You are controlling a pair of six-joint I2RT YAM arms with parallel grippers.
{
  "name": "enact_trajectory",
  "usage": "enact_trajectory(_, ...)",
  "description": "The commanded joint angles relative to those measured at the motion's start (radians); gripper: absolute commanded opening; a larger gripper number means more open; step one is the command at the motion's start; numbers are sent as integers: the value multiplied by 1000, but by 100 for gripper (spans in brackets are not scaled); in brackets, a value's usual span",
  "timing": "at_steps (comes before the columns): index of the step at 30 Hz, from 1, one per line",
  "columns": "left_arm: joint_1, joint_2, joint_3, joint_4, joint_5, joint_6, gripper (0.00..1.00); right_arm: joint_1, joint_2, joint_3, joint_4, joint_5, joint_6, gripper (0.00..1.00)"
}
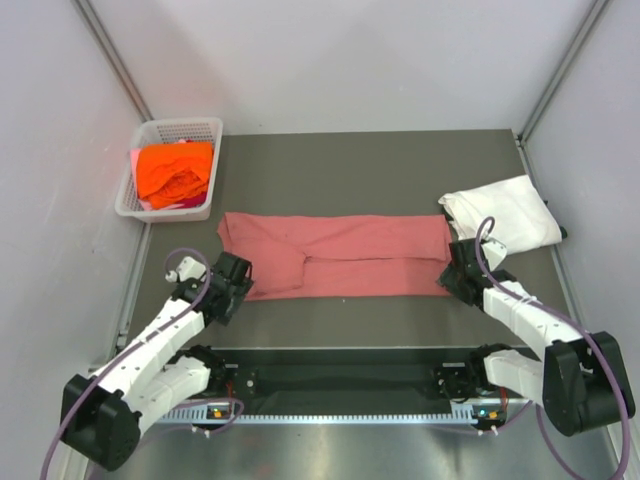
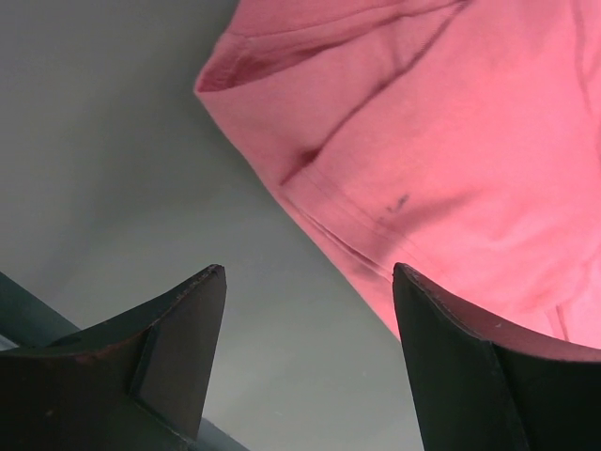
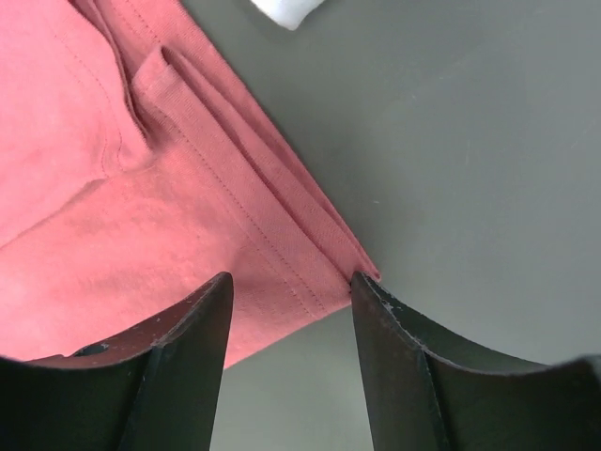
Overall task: Fold and stack the t-shirts
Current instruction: Fold the tshirt
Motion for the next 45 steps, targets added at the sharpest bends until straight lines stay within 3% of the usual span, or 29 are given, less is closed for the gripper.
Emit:
enact_trajectory(1, 34, 28, -32, 78, 35, -22, 76, -10, 28, -7, -2, 3, 48, 54)
enact_trajectory(7, 112, 102, -89, 193, 89, -30, 65, -10, 79, 1, 35, -17, 68, 49)
enact_trajectory(10, 132, 129, -100, 235, 81, -36, 56, -10, 102, -7, 72, -41, 73, 40)
enact_trajectory(15, 199, 191, -105, 348, 108, 31, 49, -7, 123, -10, 104, -57, 57, 17)
enact_trajectory(19, 216, 270, -86, 434, 118, 56, 35, 11, 116, -13, 93, -60, 56, 11)
enact_trajectory(20, 221, 318, -72, 461, 122, 64, 24, 19, 111, -19, 90, -66, 54, 7)
enact_trajectory(22, 227, 378, -59, 501, 153, 77, 13, 30, 96, -19, 78, -80, 54, 6)
enact_trajectory(23, 238, 445, -51, 546, 170, 97, 0, 36, 88, -22, 69, -83, 54, 5)
enact_trajectory(26, 261, 587, 29, 563, 236, 151, 0, 57, 44, -37, 30, -93, 53, 0)
enact_trajectory(33, 267, 862, 245, 594, 412, 297, 0, 168, -27, -54, 9, -196, -11, 0)
enact_trajectory(36, 267, 965, 352, 583, 463, 329, 0, 243, -15, -31, -5, -228, -53, 0)
enact_trajectory(42, 264, 1126, 593, 520, 558, 433, 0, 468, 20, 35, -5, -247, 20, 0)
enact_trajectory(45, 255, 1174, 699, 483, 541, 470, 0, 582, 79, 105, -5, -226, 63, 1)
